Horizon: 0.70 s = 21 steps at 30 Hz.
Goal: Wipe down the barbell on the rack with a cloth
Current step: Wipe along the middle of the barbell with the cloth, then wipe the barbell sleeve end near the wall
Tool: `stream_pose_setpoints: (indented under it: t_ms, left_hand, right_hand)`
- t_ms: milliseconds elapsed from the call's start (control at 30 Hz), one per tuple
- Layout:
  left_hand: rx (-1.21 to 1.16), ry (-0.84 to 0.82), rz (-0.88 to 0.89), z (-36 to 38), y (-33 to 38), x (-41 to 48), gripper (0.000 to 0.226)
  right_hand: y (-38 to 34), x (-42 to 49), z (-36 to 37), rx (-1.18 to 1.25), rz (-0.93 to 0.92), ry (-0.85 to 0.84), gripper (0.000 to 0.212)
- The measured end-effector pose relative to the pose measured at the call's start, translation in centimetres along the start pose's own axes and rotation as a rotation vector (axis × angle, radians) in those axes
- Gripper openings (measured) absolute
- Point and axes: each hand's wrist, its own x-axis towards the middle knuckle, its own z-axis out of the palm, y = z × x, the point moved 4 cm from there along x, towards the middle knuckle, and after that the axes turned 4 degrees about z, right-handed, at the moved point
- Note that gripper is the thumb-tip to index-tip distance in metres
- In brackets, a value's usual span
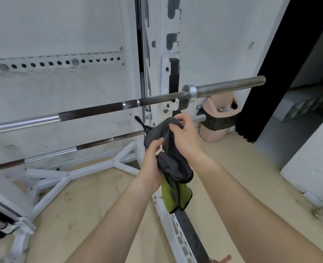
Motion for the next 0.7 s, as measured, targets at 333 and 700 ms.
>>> stream_pose_setpoints:
  t_ms: [333, 700]
  left_hand:
    - [0.249, 0.065, 0.317, 4.3, 2.2, -1.2, 0.022]
    - [1.05, -0.256, 0.958, 19.5, 1.6, -2.7, 0.018]
  right_hand:
    - [-1.9, -2.1, -8.0, 0.046, -0.043, 0.018, 0.012]
    - [0.1, -0.5, -18.5, 0.137, 0.01, -0.11, 0.034]
